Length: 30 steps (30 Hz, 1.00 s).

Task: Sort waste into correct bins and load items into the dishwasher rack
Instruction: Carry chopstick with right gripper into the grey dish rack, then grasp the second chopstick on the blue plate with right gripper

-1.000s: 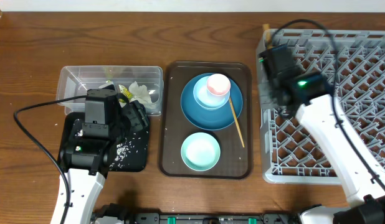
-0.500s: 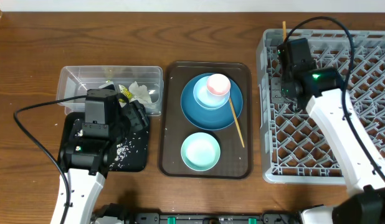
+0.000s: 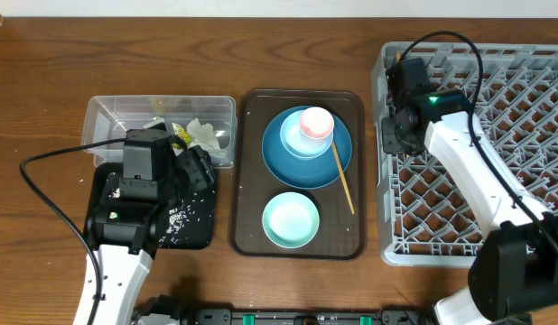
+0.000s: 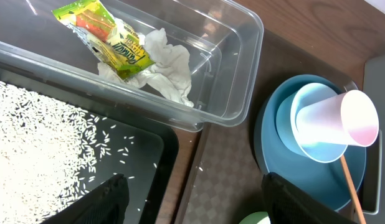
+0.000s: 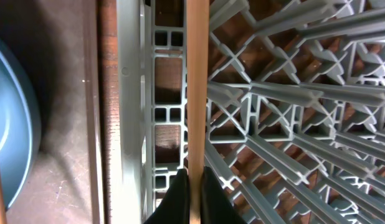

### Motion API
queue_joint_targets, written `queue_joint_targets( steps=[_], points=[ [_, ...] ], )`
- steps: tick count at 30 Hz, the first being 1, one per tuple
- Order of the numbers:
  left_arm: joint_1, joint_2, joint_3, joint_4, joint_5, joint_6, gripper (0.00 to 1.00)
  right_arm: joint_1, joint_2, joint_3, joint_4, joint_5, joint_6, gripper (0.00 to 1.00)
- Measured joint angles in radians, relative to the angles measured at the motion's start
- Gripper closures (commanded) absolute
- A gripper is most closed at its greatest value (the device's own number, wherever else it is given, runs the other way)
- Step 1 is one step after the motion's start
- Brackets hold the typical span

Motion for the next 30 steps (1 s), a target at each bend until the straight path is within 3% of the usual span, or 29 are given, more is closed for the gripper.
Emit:
queue_joint_targets(
  steps=[3,5,14,23,30],
  points=[
    [0.0,0.0,0.0,0.0,0.0,0.0,0.28,0.0,0.003,0.0,0.0,-0.001,-0.005,0.76],
    [0.0,0.0,0.0,0.0,0.0,0.0,0.29,0.0,0.003,0.0,0.0,0.0,-0.006,0.73],
    [0.0,0.0,0.0,0.0,0.0,0.0,0.28,0.0,0.003,0.0,-0.018,-0.043,-0.014,0.71],
    [0.0,0.0,0.0,0.0,0.0,0.0,0.28,0.0,0.003,-0.001,-0.029,-0.451,-0.152,0.66],
    [0.0,0.0,0.0,0.0,0.0,0.0,0.29,0.027,0.003,-0.001,-0.03,-0.595,-0.178,0.66]
  ],
)
